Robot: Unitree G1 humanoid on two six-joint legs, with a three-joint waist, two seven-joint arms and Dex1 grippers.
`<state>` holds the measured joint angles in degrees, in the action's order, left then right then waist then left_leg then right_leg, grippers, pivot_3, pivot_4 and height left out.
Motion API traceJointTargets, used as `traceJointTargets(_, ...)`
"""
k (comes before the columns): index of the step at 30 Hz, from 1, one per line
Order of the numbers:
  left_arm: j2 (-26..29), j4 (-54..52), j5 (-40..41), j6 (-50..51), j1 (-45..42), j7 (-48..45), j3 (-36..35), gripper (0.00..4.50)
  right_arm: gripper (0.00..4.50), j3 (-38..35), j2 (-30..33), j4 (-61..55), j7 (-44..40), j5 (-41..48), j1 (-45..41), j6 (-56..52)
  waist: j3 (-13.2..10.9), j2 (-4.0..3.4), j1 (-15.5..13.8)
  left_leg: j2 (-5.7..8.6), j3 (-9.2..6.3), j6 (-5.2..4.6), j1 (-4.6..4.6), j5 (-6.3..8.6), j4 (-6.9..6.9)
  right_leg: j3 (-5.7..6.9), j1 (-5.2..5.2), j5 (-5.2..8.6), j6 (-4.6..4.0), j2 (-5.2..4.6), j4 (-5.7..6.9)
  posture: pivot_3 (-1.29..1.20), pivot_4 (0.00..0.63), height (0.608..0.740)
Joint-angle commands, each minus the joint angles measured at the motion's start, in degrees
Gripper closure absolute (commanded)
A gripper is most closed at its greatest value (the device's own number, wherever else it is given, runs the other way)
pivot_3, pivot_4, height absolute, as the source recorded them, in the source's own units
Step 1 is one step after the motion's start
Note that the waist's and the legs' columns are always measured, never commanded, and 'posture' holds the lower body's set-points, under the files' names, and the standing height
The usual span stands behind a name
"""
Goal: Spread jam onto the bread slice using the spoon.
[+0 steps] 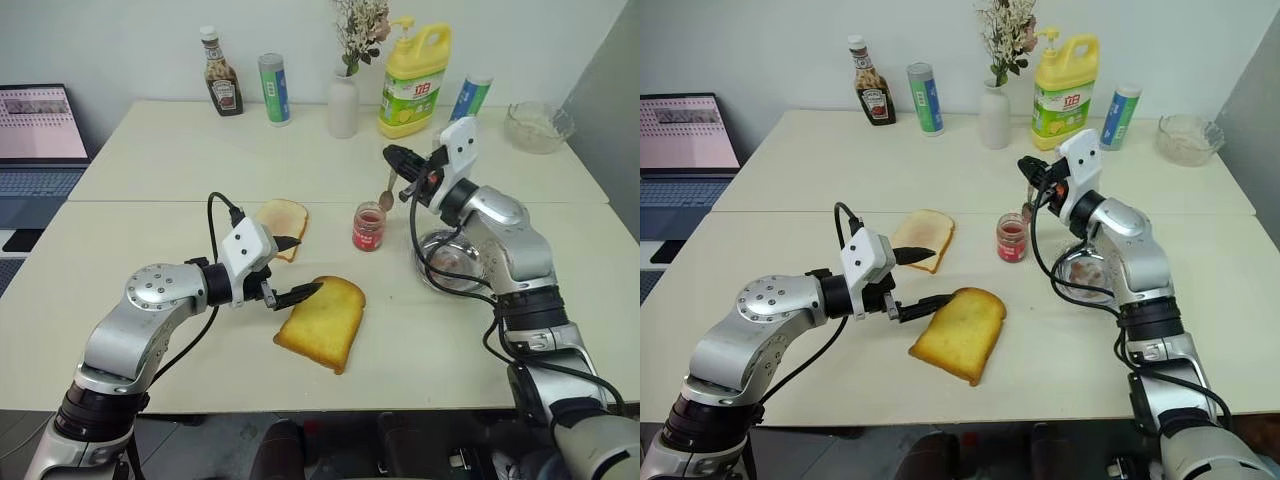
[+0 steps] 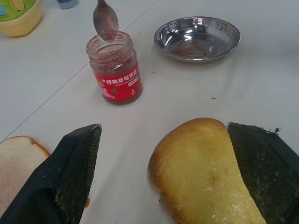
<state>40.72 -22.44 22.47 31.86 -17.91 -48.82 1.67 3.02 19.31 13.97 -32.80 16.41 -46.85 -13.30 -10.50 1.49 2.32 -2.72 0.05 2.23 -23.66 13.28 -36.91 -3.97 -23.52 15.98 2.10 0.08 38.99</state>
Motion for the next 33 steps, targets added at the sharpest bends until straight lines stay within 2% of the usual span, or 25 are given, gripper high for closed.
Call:
traceJointTargets(1, 0.3, -2.0, 0.4, 0.1, -1.7, 0.9, -1.5, 0.0, 4.46, 0.2, 0.0, -1.0, -1.9, -1.7, -2.7, 3.1, 0.0, 0.0, 0.0, 0.0, -0.01, 0.0, -0.01, 0.0, 0.0, 0.01, 0.0, 0.0, 0.0, 0.0, 0.0, 0.0, 0.15, 0.74)
traceJointTargets(9, 0.1, -2.8, 0.5, 0.9, -2.5, 1.9, -0.9, 0.0, 4.46, 0.8, 2.0, -3.2, -1.5, -8.1, -2.9, 8.7, 0.0, 0.0, -0.2, 0.01, -0.03, 0.0, -0.04, 0.0, -0.01, 0.04, -0.02, 0.0, 0.0, -0.01, 0.0, 0.0, 0.15, 0.74)
traceJointTargets(15, 0.1, -3.0, 1.0, 1.7, -3.6, 2.0, -0.8, 0.0, 4.46, -2.5, -0.2, -7.6, -2.3, -1.4, -1.5, 0.5, 0.0, 0.0, -0.2, 0.0, -0.03, 0.0, -0.04, 0.0, -0.02, 0.03, -0.02, -0.01, -0.01, -0.01, 0.03, 0.0, 0.15, 0.74)
traceJointTargets(33, 0.0, -2.5, 1.1, 1.4, -3.7, 1.7, -0.6, 0.0, 4.46, -0.5, -0.2, -7.5, -3.6, -3.8, 2.6, 1.2, 0.0, 0.0, -0.4, 0.02, -0.05, 0.0, -0.05, 0.0, -0.05, 0.06, -0.02, -0.01, -0.01, -0.02, 0.04, 0.0, 0.15, 0.74)
